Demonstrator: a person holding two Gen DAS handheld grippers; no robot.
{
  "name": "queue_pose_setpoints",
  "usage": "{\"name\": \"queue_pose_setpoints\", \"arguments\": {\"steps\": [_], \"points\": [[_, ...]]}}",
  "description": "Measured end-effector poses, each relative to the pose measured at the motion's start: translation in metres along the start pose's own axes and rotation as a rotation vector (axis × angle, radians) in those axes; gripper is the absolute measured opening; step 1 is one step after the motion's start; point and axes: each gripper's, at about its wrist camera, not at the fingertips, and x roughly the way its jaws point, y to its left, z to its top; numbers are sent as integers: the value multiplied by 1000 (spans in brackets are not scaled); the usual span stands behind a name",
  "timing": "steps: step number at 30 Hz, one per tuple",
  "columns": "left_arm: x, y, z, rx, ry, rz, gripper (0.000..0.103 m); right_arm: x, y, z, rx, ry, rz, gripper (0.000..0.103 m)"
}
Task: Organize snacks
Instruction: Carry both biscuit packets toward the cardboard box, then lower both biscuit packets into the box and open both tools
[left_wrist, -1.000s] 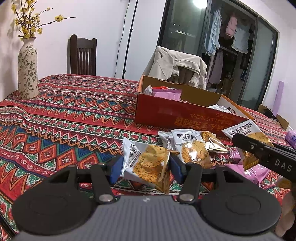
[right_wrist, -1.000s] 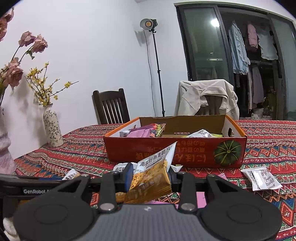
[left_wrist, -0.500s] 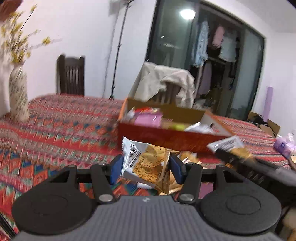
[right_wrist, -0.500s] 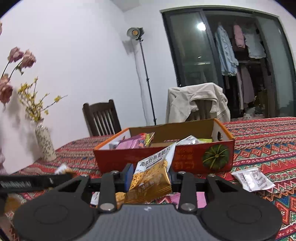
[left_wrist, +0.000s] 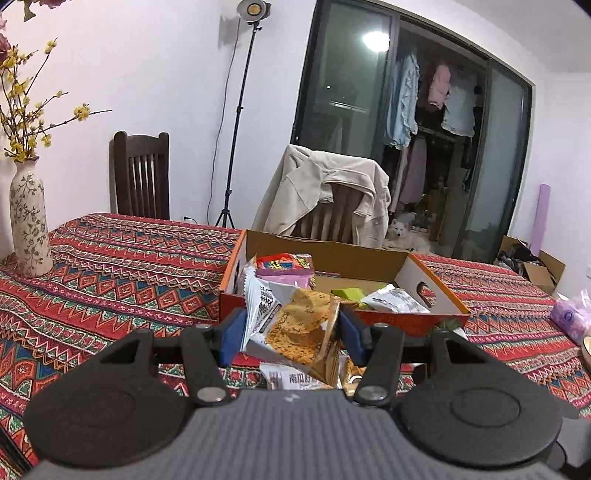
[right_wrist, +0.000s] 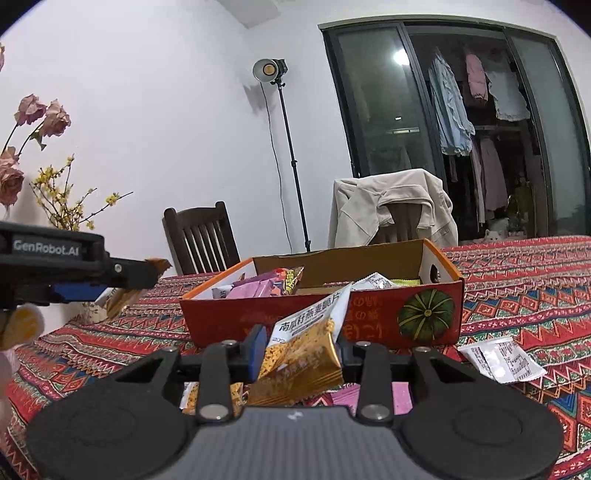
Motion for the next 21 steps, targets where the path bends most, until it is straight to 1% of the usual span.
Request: {"name": "queue_pose_setpoints", "arguments": {"steps": [3,6,9,11,14,18,21], "points": [[6,3,8,-13,-3,6,56,3,-4,0,23,17,5,35],[17,3,20,-23,0,13,56,3,-4,0,20,17,2,35],[32,1,34,-21,3,19,56,4,0,2,13,28,-35,36],[43,-1,45,-22,10,18,56,5,4,10,8,36,-53,36],[64,-3,61,-25,15,36,56,14,13,38,-75,8,-110,36],[96,-7,74,-30,46,60,56,37,10,79,-74,6,-139,35],[121,-12,79,-19,65,109,56,60,8,100,-102,8,-160,35]]}}
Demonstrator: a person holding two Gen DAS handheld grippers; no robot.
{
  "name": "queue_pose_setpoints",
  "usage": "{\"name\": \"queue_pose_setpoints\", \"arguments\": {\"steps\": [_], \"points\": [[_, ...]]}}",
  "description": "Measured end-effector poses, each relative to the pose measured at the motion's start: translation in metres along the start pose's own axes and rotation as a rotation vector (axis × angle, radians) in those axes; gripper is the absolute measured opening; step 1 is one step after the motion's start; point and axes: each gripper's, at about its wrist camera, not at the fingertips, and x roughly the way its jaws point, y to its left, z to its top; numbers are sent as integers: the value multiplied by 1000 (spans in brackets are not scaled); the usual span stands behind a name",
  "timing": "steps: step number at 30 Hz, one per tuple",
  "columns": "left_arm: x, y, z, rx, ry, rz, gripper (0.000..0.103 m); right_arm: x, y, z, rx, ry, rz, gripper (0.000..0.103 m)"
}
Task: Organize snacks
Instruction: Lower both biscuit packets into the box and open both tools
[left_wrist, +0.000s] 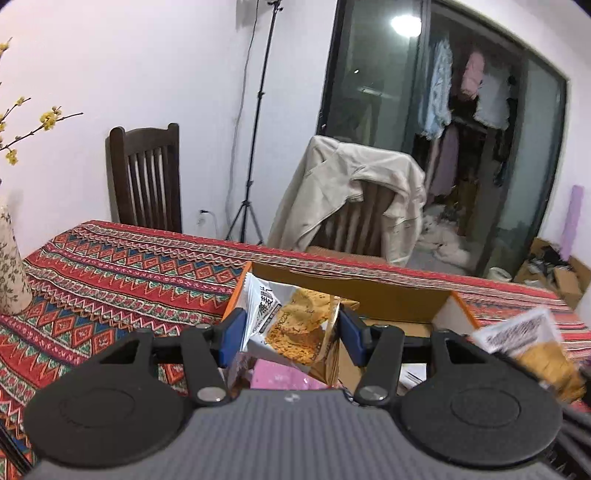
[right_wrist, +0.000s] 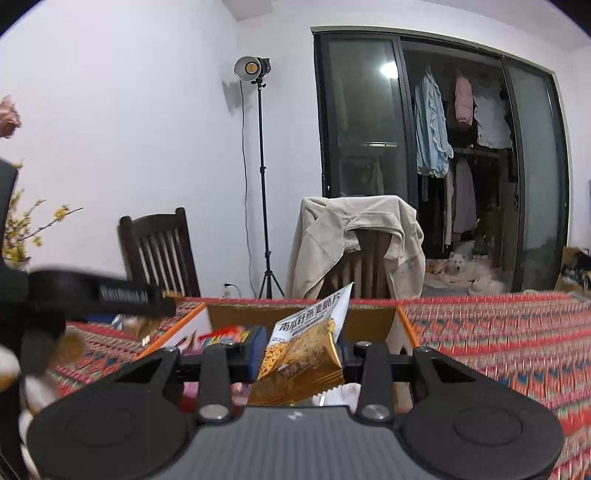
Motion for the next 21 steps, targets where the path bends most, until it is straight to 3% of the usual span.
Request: {"name": "queue_pose_setpoints", "arguments": {"steps": [3,8,11,13,14,15,17,20,21], "points": [[23,-8,4,24,8,61,56,25,-5,12,-24,18,-25,35],[49,-16,2,36,48,91,60,65,-25,21,19,88,-45,35],[56,-17,0,39,52,90,81,85,-38,19,52,136,-37,37],[57,-13,0,16,45,87,93,95,-45,14,70,175,-18,49],[58,-10,0,5,44,85,97,98,-48,10,83,194,-12,69],[58,-7,0,-8,42,83,103,101,-51,6,93,205,-5,80],[57,-2,-1,-23,28,90,103,103,-53,-3,94,213,3,84],[56,4,-4,-39,30,82,103,107,-55,-10,91,226,5,102],[55,5,-4,-41,37,78,103,107,-55,-11,94,224,11,103]]}}
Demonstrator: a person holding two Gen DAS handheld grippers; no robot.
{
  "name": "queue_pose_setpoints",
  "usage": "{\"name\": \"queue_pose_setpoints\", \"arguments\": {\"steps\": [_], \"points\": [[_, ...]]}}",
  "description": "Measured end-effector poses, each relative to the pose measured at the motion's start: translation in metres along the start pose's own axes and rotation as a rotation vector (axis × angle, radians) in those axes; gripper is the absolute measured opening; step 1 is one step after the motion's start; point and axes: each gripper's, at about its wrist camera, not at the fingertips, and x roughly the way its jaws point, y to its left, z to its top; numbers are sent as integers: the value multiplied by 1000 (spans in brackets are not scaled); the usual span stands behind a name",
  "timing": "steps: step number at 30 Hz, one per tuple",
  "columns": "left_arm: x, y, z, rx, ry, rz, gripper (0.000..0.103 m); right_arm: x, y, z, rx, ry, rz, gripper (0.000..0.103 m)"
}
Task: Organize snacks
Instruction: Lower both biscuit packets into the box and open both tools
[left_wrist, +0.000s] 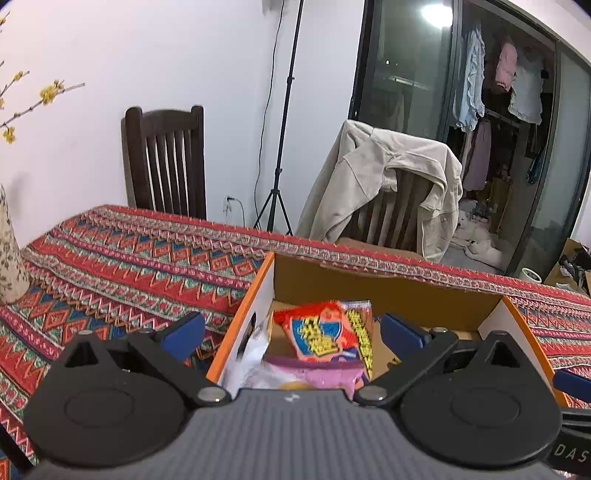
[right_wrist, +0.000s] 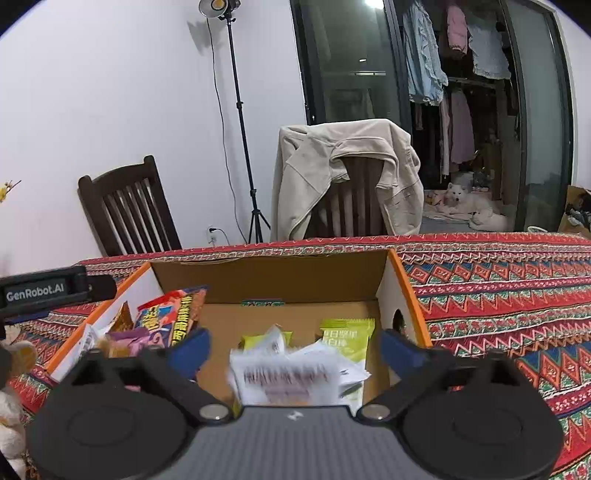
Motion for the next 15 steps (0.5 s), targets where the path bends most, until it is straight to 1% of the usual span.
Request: {"name": "queue_pose_setpoints", "arguments": {"steps": [4,6,8,12,15], "points": [[-8,2,-2,8,2,-18,103,-5,1,-4,5,2,24,103],[-17,6,-3,-6,-1,-42,103,-10,2,-5,1,-2,36,103],[-28,9,-5,-3,-3,-62,103,-17,2,-7,0,3,51,103],[-58,15,-14,50,-52,-85,103,-33,7,-16,-42,35,67,103],[-77,25,-22,50,-55,-104,103,-47,10,-24,-66,55,89,103]]}}
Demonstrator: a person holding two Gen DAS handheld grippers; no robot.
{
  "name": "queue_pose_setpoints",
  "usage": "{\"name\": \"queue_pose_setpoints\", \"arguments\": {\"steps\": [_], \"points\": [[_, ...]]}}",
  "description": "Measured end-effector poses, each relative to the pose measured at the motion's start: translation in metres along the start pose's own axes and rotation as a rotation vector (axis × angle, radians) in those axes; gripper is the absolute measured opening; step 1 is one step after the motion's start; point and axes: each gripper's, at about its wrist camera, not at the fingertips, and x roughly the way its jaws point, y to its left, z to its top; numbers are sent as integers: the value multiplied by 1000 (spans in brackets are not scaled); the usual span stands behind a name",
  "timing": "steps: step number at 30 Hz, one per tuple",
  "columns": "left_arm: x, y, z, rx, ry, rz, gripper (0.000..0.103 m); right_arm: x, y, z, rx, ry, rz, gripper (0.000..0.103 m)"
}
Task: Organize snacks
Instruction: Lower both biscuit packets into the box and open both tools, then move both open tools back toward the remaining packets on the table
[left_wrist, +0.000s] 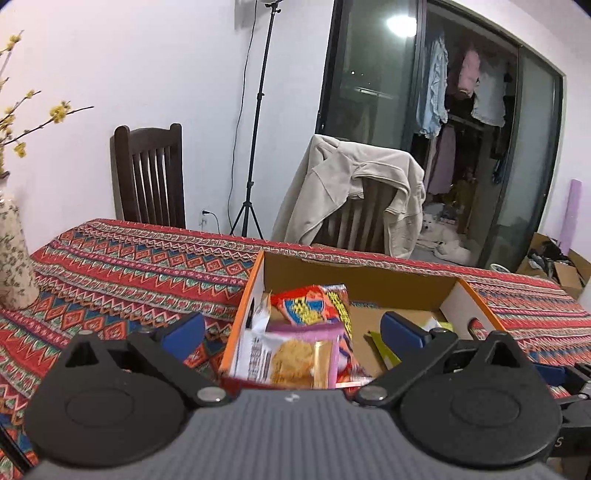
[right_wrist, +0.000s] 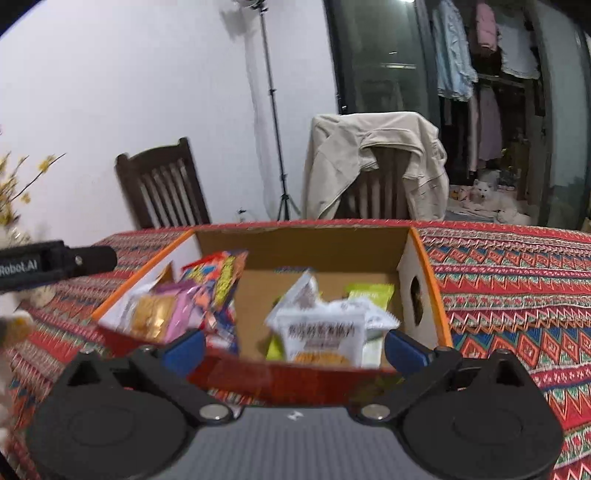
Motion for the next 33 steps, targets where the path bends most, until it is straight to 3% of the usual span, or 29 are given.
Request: {"name": "queue_pose_setpoints", "arguments": {"steps": [9,16,26,33], "points": [[-51,13,-32,26,23,23,103,-48,21,-38,-39,61,51,103],[-79,22,-72,48,94,29,103,-80,38,-78,-55,109,79,103],[-83,43,-123,12,157,24,103,-75,61,-107,-52,198,59,100],[-78,50,-132,-6,165,20,103,-65,77,-109,-83,198,12,94]]}}
